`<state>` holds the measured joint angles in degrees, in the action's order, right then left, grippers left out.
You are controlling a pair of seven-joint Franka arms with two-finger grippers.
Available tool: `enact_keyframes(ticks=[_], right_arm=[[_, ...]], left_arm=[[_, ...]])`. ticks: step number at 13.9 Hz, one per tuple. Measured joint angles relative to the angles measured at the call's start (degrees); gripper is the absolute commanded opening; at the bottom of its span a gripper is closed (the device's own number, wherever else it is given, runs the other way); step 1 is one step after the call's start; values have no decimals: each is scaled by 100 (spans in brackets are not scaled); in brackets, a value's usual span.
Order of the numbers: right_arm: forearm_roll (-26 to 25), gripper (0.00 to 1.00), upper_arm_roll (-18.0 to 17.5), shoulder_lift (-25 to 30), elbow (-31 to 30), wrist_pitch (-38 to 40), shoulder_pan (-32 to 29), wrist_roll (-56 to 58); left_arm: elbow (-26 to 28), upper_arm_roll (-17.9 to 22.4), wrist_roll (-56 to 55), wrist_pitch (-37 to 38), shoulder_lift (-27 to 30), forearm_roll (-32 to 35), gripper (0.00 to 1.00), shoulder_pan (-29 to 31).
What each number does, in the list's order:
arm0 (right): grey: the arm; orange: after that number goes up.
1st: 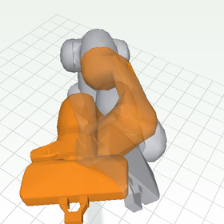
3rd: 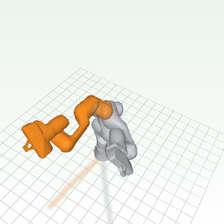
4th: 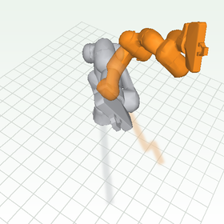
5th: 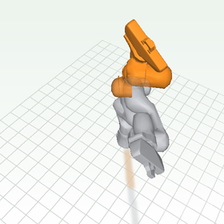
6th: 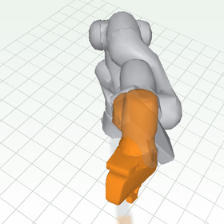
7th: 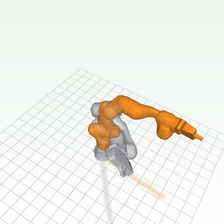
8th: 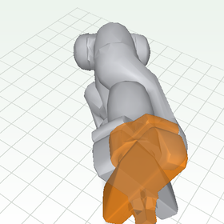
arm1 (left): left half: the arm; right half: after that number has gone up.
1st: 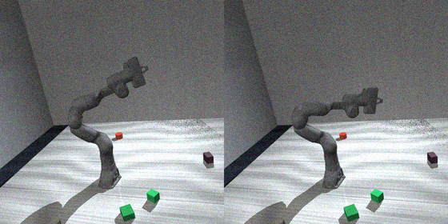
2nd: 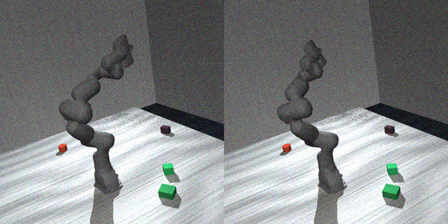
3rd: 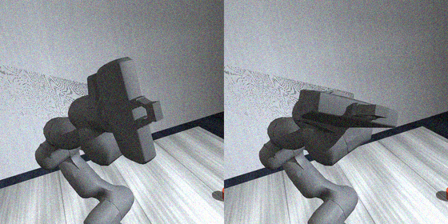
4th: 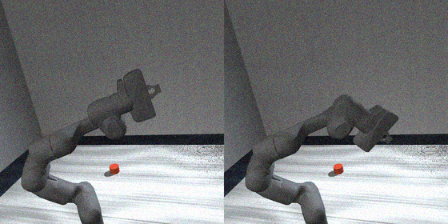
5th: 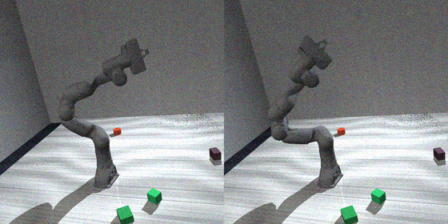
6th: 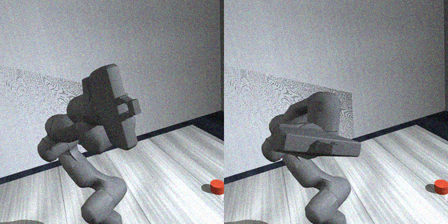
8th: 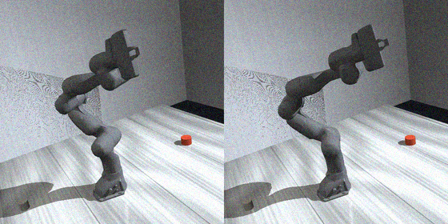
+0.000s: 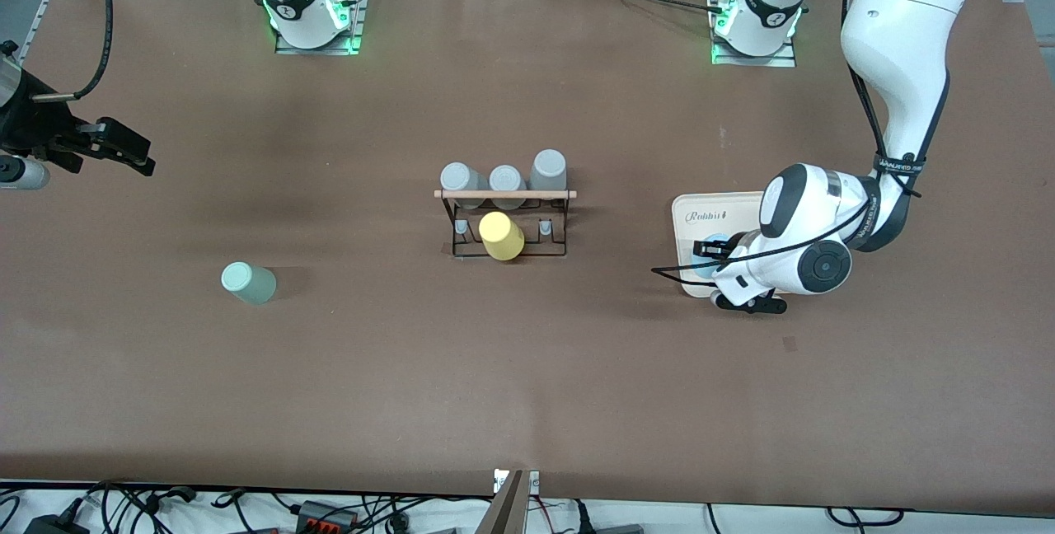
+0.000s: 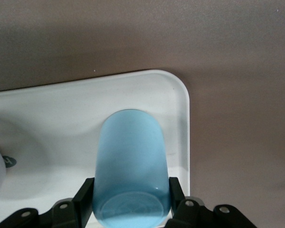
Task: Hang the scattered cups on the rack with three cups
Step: 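Lift the blue cup with the left gripper and carry it to the rack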
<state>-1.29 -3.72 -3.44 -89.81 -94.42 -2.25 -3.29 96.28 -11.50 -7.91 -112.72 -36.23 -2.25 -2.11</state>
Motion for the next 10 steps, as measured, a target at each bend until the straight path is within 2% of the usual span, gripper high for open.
enact_keyframes(ticks=[1,3,7,10], right_arm=[[0,100,0,0,0,0,0,0],[0,100,0,0,0,0,0,0],[0,100,-1,0,0,2,0,0],[0,100,-1,0,0,3,1,0]], left_arm=[[-17,-7,1,-1,3,0,1,-2],[-198,-147,23,164,51,0,1,-13],[-1312,-561,-121,1508,242,-3,1,-380],[-1930,-588,-290,1840,292,-7,1,-998]])
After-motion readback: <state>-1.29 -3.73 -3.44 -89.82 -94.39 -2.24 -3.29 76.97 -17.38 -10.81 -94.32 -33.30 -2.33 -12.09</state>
